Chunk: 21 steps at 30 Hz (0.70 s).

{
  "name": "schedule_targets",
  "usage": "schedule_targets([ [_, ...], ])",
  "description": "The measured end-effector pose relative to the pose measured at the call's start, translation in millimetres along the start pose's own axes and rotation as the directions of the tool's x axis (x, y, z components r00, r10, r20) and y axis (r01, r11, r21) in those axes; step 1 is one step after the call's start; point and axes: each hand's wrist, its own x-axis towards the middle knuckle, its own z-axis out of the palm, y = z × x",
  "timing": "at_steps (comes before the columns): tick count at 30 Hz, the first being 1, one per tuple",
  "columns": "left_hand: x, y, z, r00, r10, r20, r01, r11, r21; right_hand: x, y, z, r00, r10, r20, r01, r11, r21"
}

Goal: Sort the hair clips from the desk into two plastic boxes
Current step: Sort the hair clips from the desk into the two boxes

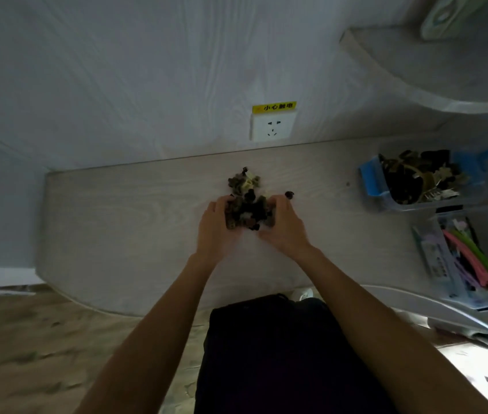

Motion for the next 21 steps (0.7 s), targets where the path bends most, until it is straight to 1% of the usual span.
schedule_targets([
  [3,-1,-4,5,0.998,-0.016,0.053,0.018,1.0,-0.022,-1,-6,8,0.998,-0.007,0.059,0.009,0.999,-0.034],
  [6,-1,-5,6,0.993,-0.041,0.11,0.049,0.996,-0.07,1,-12,13,0.999,0.029,0.03,-0.027,0.997,-0.078],
  [8,-1,-4,4,0.991,-0.004,0.13,0.017,0.995,-0.098,2,-11,14,0.999,0.035,0.001,-0.035,0.998,-0.052],
  [11,-2,-3,-1,0.986,0.062,0.153,-0.037,0.987,-0.159,-2,-8,14,1.0,0.003,-0.007,-0.003,1.0,-0.009],
  [13,-4,-2,-1,0.984,0.072,0.16,-0.036,0.975,-0.219,-3,-6,12,1.0,-0.013,-0.009,0.014,1.0,0.023],
  [17,-12,12,5,0.976,0.048,0.21,0.008,0.967,-0.256,-3,-2,3,0.998,-0.051,0.035,0.047,0.993,0.106],
  [19,-15,18,11,0.98,-0.001,0.198,0.056,0.961,-0.27,-2,2,0,0.996,-0.073,0.045,0.067,0.988,0.139],
  [21,-15,22,17,0.983,-0.054,0.173,0.106,0.947,-0.304,-2,6,-3,0.997,-0.05,0.05,0.042,0.987,0.155],
])
